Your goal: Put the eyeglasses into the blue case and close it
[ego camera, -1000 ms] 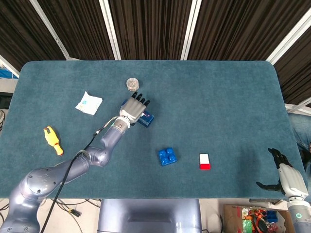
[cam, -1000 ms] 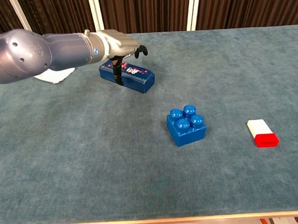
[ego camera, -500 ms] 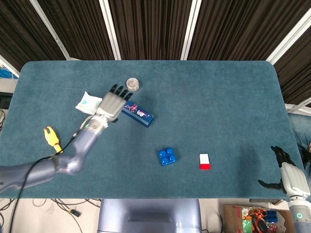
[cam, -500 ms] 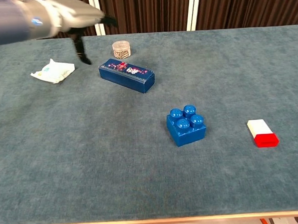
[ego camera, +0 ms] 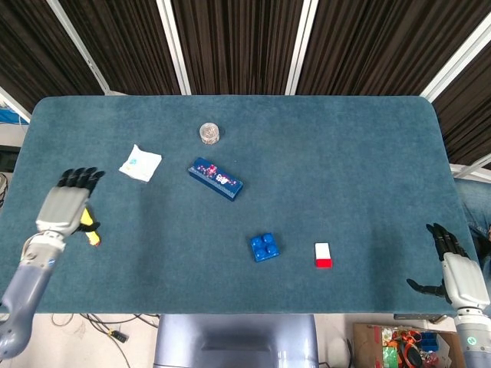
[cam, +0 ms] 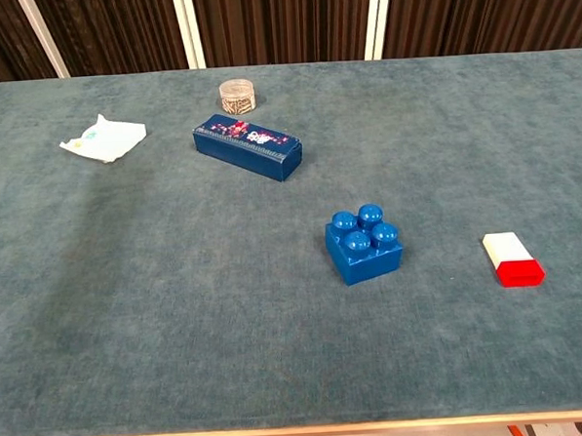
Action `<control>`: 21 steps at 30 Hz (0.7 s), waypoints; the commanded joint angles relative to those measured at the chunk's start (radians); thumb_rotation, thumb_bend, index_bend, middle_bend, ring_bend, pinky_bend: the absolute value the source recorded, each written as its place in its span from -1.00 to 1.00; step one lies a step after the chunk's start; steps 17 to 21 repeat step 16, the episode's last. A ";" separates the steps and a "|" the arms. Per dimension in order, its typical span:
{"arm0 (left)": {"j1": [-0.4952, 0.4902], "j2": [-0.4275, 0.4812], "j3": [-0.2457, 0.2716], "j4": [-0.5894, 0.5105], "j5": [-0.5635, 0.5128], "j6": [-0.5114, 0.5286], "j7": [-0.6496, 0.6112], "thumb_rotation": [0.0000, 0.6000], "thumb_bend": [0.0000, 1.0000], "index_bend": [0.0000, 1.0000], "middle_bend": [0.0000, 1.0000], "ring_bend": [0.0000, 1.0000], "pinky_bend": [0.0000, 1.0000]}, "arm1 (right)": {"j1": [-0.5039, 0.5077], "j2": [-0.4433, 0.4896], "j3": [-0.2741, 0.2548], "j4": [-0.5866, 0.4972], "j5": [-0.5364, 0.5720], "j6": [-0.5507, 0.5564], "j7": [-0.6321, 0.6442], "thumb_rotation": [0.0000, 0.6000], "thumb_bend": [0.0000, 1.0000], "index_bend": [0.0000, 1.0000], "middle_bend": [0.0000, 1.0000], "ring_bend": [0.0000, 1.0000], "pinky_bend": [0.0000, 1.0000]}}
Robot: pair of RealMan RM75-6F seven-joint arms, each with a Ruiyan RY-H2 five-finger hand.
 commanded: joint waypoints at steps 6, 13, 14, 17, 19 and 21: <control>0.133 0.056 0.043 -0.026 0.160 0.100 -0.093 1.00 -0.74 -0.86 -0.92 -1.00 -0.94 | -0.006 -0.036 -0.001 0.065 -0.080 0.051 0.016 1.00 -0.74 -1.00 -1.00 -1.00 -0.65; 0.193 0.062 0.050 -0.050 0.261 0.169 -0.088 1.00 -0.74 -0.86 -0.92 -1.00 -0.97 | -0.012 -0.048 0.004 0.082 -0.097 0.077 0.019 1.00 -0.74 -1.00 -1.00 -1.00 -0.65; 0.202 0.063 0.050 -0.053 0.272 0.178 -0.086 1.00 -0.74 -0.86 -0.92 -1.00 -0.97 | -0.013 -0.050 0.006 0.084 -0.098 0.080 0.022 1.00 -0.74 -1.00 -1.00 -1.00 -0.65; 0.220 0.062 0.046 -0.057 0.295 0.200 -0.085 1.00 -0.74 -0.86 -0.92 -1.00 -0.97 | -0.013 -0.051 0.008 0.086 -0.100 0.083 0.027 1.00 -0.74 -1.00 -1.00 -1.00 -0.65; 0.220 0.062 0.046 -0.057 0.295 0.200 -0.085 1.00 -0.74 -0.86 -0.92 -1.00 -0.97 | -0.013 -0.051 0.008 0.086 -0.100 0.083 0.027 1.00 -0.74 -1.00 -1.00 -1.00 -0.65; 0.220 0.062 0.046 -0.057 0.295 0.200 -0.085 1.00 -0.74 -0.86 -0.92 -1.00 -0.97 | -0.013 -0.051 0.008 0.086 -0.100 0.083 0.027 1.00 -0.74 -1.00 -1.00 -1.00 -0.65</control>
